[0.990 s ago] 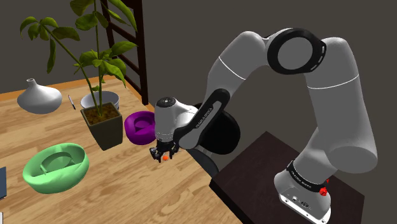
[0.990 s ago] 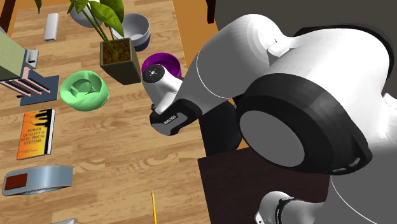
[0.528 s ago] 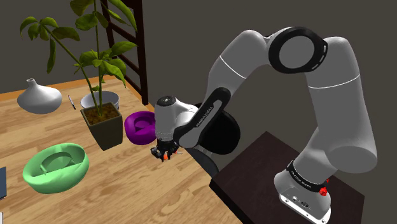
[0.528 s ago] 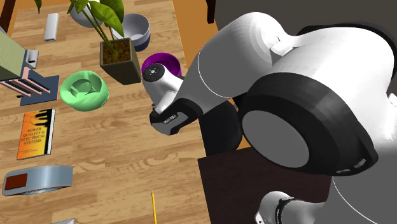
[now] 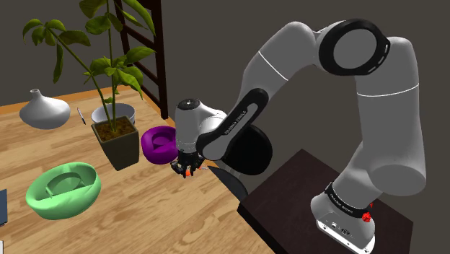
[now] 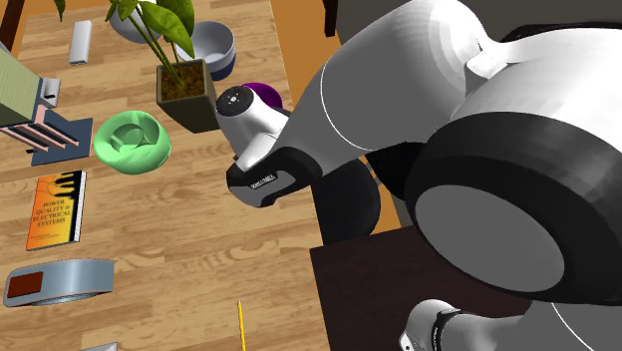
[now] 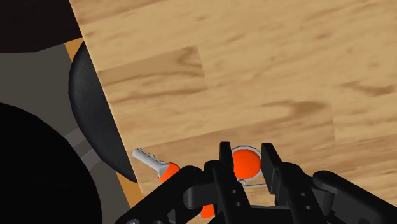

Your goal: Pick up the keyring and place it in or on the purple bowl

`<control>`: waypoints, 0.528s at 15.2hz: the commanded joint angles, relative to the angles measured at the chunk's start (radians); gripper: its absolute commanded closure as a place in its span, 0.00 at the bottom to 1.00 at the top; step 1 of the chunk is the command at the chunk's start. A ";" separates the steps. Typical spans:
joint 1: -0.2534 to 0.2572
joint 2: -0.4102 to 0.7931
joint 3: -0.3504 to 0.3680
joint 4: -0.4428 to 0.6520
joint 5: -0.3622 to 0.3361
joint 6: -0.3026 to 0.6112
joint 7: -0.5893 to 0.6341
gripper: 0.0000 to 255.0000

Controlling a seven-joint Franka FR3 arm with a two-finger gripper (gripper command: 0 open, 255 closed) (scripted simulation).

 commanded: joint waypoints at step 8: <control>-0.036 -0.106 0.047 -0.023 0.052 -0.081 -0.036 1.00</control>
